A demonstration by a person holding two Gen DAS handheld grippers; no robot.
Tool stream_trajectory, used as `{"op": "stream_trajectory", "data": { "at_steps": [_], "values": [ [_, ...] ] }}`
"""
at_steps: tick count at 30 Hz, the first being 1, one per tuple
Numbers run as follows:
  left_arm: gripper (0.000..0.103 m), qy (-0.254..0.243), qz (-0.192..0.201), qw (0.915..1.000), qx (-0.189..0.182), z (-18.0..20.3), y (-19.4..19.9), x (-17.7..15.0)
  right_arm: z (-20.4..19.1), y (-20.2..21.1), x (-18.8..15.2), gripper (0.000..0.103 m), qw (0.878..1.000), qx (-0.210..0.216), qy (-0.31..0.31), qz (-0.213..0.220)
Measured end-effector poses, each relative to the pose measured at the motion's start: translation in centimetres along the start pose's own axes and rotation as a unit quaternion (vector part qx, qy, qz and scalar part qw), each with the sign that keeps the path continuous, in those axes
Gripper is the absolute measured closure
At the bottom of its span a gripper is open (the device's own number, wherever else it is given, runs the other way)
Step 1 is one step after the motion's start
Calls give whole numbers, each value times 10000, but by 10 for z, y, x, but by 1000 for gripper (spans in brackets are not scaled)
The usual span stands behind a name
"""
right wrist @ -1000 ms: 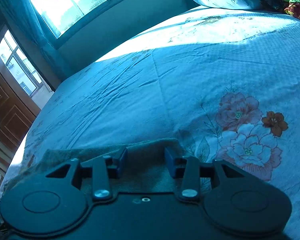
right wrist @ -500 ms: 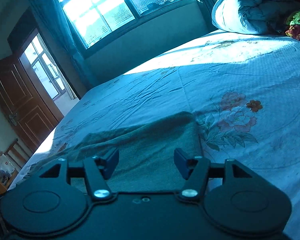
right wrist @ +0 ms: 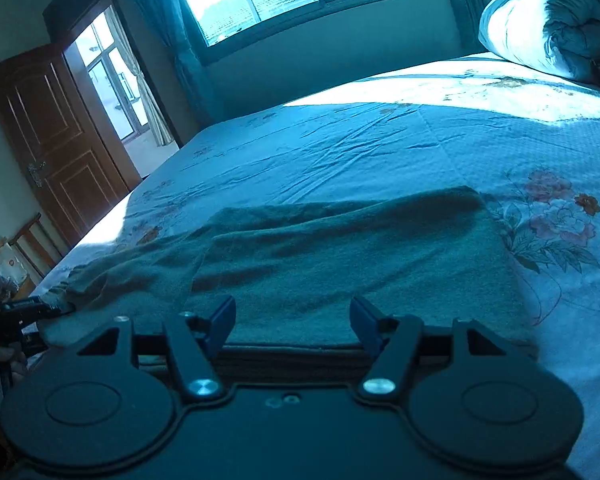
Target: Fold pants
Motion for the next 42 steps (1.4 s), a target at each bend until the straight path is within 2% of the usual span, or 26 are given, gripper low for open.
{"op": "stream_trajectory", "data": {
  "at_steps": [2, 5, 7, 9, 11, 13, 14, 16, 17, 18, 21, 24, 27, 30, 33, 35, 37, 38, 39, 40, 42],
  "values": [
    [68, -216, 12, 9997, -65, 12, 5, 2, -21, -9, 1, 46, 9994, 95, 322, 21],
    [68, -276, -15, 9994, -188, 23, 11, 9, -53, -21, 6, 45, 9960, 238, 857, 71],
    [68, -476, -34, 9989, -45, 29, 14, 10, -69, -32, 5, 43, 9927, 105, 1198, -29],
    [68, -664, -45, 9977, 117, 33, 15, 8, -86, -60, -5, 38, 9802, -444, 1783, -741],
    [68, -694, -47, 9974, 185, 35, 17, 6, -92, -64, -14, 34, 9759, -632, 1986, -644],
    [68, -697, -37, 9973, 226, 33, 20, 6, -92, -62, -13, 34, 9762, -640, 1960, -676],
    [68, -697, -31, 9973, 229, 32, 22, 5, -89, -56, -8, 36, 9787, -582, 1850, -679],
    [68, -746, -18, 9969, 234, 34, 26, 4, -80, -30, 2, 36, 9894, -438, 1382, -106],
    [68, -779, -8, 9967, 239, 35, 27, 4, -74, -17, 5, 26, 9919, -405, 1188, 213],
    [68, -853, 15, 9961, 243, 39, 30, 4, -66, -8, 8, 21, 9937, -380, 992, 369],
    [68, -1163, 128, 9929, 224, 62, 40, 1, -37, 7, 9, 23, 9979, -344, 358, 407],
    [68, -1596, 282, 9866, 188, 97, 51, -5, 3, 24, 6, 25, 9967, -435, -422, 546],
    [68, -2106, 362, 9768, -142, 153, 58, -24, 42, 40, -2, 25, 9909, -573, -1044, 625],
    [68, -2660, 342, 9618, -553, 219, 59, -61, 74, 56, -12, 25, 9854, -750, -1339, 735],
    [68, -3079, 125, 9474, -863, 270, 50, -106, 102, 77, -21, 25, 9800, -855, -1570, 876],
    [68, -3287, -199, 9376, -1121, 304, 39, -149, 117, 86, -27, 25, 9764, -920, -1721, 925],
    [67, -3379, -683, 9300, -1272, 329, 22, -197, 138, 97, -35, 25, 9711, -993, -1938, 982],
    [56, -3422, -975, 9258, -1273, 341, 10, -222, 147, 100, -38, 25, 9683, -1050, -2035, 1001],
    [22, -3457, -1291, 9196, -1349, 348, -2, -247, 159, 103, -44, 25, 9640, -1111, -2204, 988],
    [10, -3430, -1529, 9145, -1505, 350, -9, -274, 168, 106, -47, 25, 9602, -1132, -2354, 993],
    [7, -3313, -1660, 9173, -1458, 344, -3, -293, 188, 110, -55, 25, 9517, -1063, -2706, 984]
  ]
}}
Point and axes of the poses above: each gripper's, at about its wrist camera, not at the fingertips, and y roughly against the way its jaws point, z to its right, x to its top, the point moved 1 cm from there along -y, roughly the way its jaws point, and after that the axes turned 13 degrees about y, right-handed, at the moved point
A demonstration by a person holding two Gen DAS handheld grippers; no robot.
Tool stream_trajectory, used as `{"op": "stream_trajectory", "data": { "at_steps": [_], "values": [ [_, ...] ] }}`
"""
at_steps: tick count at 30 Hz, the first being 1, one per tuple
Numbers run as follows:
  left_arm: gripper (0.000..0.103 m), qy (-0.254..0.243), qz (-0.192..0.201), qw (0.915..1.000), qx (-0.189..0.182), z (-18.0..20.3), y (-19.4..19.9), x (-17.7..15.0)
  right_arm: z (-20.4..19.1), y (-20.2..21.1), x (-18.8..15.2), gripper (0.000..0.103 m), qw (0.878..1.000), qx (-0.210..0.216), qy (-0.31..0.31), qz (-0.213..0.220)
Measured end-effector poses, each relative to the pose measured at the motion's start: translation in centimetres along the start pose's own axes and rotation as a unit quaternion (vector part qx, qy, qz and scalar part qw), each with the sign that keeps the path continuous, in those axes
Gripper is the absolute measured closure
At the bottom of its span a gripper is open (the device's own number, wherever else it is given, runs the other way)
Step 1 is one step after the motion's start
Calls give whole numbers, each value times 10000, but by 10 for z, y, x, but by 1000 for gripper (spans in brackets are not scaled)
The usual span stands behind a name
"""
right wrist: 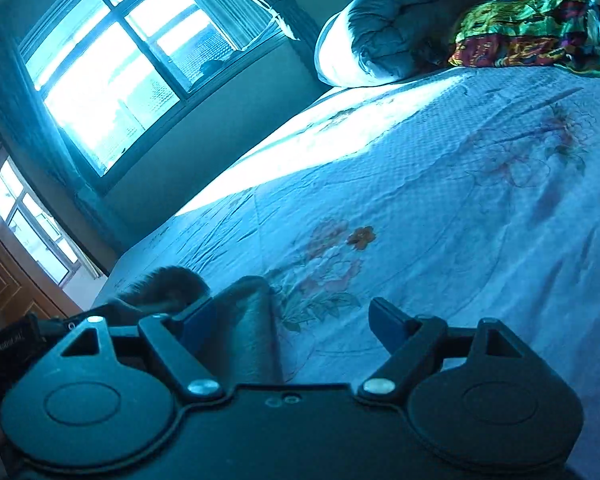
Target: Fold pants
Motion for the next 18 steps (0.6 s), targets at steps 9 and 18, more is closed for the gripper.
{"op": "stream_trajectory", "data": {
  "at_steps": [9, 18],
  "values": [
    [7, 945, 655, 9872, 1106, -128, 91, 7, -40, -52, -16, 35, 9815, 1655, -481, -830],
    [7, 1415, 640, 9743, 1634, -196, 118, -30, -65, -90, -35, 38, 9776, 1541, -738, -1228]
  ]
}}
Point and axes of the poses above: each gripper's, at about its wrist camera, not at the fingertips, and y roughly against the way its jaws point, z to its right, x to its top, the point moved 1 cm from there along -y, roughly the way its jaws point, and after that the axes turned 13 degrees about y, right-handed, at the moved point
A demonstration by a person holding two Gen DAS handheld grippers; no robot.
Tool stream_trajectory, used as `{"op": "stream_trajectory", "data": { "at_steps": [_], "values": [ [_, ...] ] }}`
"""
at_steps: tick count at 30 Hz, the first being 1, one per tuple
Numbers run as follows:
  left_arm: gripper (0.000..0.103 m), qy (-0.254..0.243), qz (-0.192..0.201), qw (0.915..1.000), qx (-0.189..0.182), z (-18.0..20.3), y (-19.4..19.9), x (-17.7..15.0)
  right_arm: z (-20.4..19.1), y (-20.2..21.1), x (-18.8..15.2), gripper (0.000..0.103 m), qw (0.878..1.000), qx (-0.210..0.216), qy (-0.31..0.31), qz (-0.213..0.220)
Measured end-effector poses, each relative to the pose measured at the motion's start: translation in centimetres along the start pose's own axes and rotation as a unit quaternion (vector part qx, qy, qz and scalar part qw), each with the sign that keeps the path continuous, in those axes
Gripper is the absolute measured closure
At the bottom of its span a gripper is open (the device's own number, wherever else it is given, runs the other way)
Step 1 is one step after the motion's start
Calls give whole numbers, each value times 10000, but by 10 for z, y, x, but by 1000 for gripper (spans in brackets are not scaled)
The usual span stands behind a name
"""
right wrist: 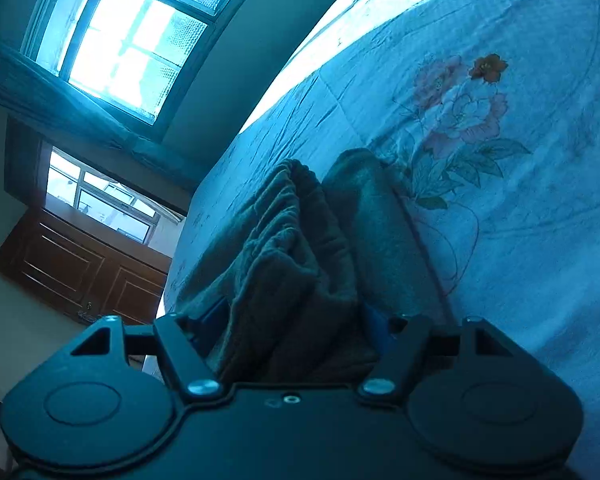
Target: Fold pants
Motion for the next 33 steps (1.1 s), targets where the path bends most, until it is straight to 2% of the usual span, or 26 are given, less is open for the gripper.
{"op": "stream_trajectory", "data": {
  "at_steps": [5, 6, 7, 10, 13, 14, 16, 17, 18, 20, 23, 24, 25, 26, 28, 30, 31, 33],
  "values": [
    [7, 82, -109, 9999, -35, 4, -14, -8, -10, -12, 4, 37, 9998, -176, 88, 14],
    [7, 75, -122, 9999, -52, 5, -15, -8, -12, -13, 6, 40, 9995, -255, 182, 1],
    [7, 56, -128, 9999, -73, 7, -15, -9, -16, -15, 7, 66, 9987, -330, 381, -29],
    [7, 45, -132, 9999, -103, 11, -16, -7, -39, -3, 17, 83, 9952, -314, 918, 123],
    [7, 41, -128, 9999, -82, 11, -18, -6, -56, 25, 24, 83, 9914, -104, 1177, 570],
    [7, 44, -127, 9999, -78, 10, -18, -5, -51, 34, 23, 83, 9908, -176, 1160, 673],
    [7, 31, -151, 9999, -60, 9, -21, -4, -26, 31, 19, 83, 9926, -536, 944, 540],
    [7, 26, -171, 9998, -55, 8, -23, -4, -6, 20, 16, 80, 9942, -766, 726, 186],
    [7, 29, -198, 9998, -58, 8, -26, -3, 10, 13, 14, 79, 9961, -727, 496, -27],
    [7, 6, -237, 9997, -81, 9, -29, -2, 18, 24, 16, 71, 9975, -586, 351, 156],
    [7, -33, -223, 9997, -102, 11, -31, 2, 8, 49, 22, 65, 9934, -678, 684, 629],
    [7, -15, -232, 9996, -130, 12, -32, 4, 7, 51, 24, 64, 9928, -657, 786, 625],
    [7, 45, -296, 9993, -220, 12, -36, 7, 8, 51, 27, 55, 9926, -653, 863, 554],
    [7, 100, -356, 9989, -295, 12, -39, 8, 8, 51, 30, 51, 9917, -753, 918, 490],
    [7, 111, -336, 9990, -267, 16, -42, 12, -8, 58, 32, 55, 9850, -798, 1389, 642],
    [7, 105, -291, 9990, -324, 18, -40, 12, -35, 62, 32, 54, 9748, -574, 1998, 812],
    [7, 114, -313, 9989, -316, 19, -39, 10, -41, 60, 32, 54, 9729, -517, 2111, 788],
    [7, -65, -313, 9994, -159, 19, -41, 4, -47, 50, 32, 54, 9695, -665, 2241, 736]
  ]
}}
Point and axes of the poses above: each gripper's, at about its wrist camera, not at the fingertips, and y roughly against the way its jaws point, z to its right, x to its top, the point moved 1 cm from there along -y, roughly the way its jaws point, and after that the axes turned 13 degrees about y, right-handed, at the moved point
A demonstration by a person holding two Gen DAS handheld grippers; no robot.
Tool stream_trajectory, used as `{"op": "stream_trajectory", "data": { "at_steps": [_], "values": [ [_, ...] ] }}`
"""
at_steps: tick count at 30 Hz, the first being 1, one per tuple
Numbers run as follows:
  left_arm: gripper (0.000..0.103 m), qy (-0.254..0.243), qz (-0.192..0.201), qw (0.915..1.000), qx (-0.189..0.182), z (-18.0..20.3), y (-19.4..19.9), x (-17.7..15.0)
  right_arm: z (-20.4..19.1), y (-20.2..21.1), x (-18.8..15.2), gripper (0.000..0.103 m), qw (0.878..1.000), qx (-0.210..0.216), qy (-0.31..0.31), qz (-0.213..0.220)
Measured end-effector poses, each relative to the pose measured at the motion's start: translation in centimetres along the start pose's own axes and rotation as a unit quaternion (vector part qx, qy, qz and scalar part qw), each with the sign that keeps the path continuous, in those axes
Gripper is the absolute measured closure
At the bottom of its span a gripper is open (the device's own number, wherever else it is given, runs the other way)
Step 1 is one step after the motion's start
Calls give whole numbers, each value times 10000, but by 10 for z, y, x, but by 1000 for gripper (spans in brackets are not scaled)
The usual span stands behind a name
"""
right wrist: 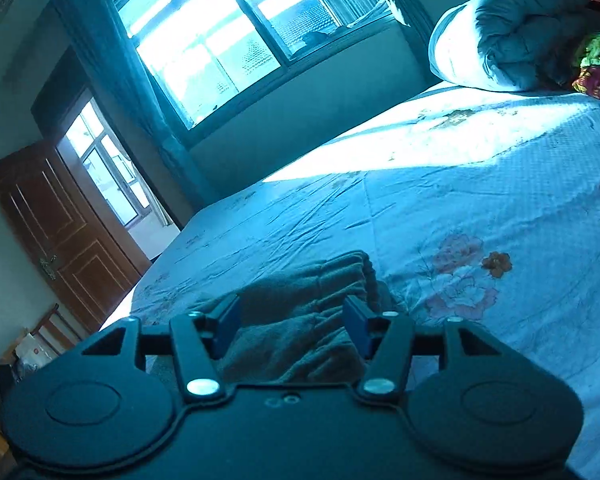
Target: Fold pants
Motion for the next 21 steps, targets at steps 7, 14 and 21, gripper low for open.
{"op": "stream_trajectory", "data": {
  "at_steps": [7, 14, 21],
  "values": [
    [5, -84, -216, 9992, 324, -5, -4, -1, 26, -25, -25, 50, 9933, -718, -52, -908],
    [5, -471, -12, 9987, 213, -13, 44, -35, 21, -2, -27, 49, 9960, -626, -118, -623],
    [5, -780, 33, 9950, 624, 0, 19, -44, 8, -6, -37, 49, 9959, -422, -310, -735]
  ]
}}
Point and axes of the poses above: each gripper's, at about its wrist camera, not at the fingertips, and y roughly against the way its jaws point, z to its right, x to its top, the point moved 1 cm from there along -y, roughly the way its jaws point, and after that the axes turned 13 degrees about y, right-handed, at the moved point
